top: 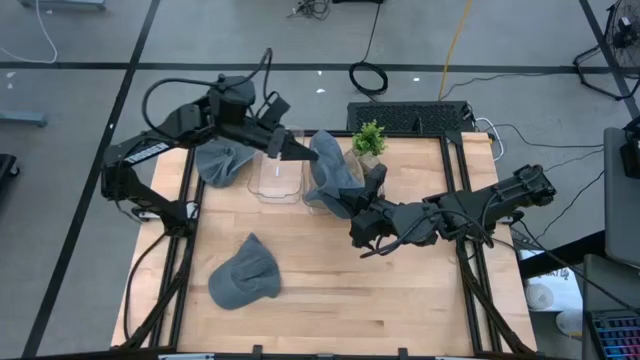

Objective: Pick & Place hat
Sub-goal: Put the top right blue cap into the left transparent bin

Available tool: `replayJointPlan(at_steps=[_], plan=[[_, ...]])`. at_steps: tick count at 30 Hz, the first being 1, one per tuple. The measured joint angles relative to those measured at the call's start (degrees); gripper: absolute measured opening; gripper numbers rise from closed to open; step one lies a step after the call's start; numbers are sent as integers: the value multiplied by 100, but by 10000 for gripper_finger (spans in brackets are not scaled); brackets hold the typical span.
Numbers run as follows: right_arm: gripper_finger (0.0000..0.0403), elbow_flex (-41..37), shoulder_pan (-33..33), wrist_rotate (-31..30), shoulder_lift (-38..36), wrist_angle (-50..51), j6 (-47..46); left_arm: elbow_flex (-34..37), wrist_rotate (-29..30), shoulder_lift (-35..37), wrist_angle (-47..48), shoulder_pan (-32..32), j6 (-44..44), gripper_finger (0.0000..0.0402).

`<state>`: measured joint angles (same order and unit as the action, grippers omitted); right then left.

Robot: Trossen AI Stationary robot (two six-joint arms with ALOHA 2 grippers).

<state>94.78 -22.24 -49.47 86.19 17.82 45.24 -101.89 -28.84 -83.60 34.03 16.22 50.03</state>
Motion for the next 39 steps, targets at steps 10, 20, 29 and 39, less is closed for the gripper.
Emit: replayJointPlan(at_steps=[10, 20, 29, 39], plan=[[0, 0, -183, 2, 0, 83, -58, 0, -293, -264, -558, -47, 411, 295], [0, 0, -299, -12, 0, 118, -51, 12, -565, -266, -610, -102, 671, 274], [0, 0, -302, -13, 0, 133, -63, 24, -732, -229, -561, -301, 964, 272], [0, 0, -337, -26, -2, 133, -106, 26, -756, -220, -583, -295, 1053, 127]])
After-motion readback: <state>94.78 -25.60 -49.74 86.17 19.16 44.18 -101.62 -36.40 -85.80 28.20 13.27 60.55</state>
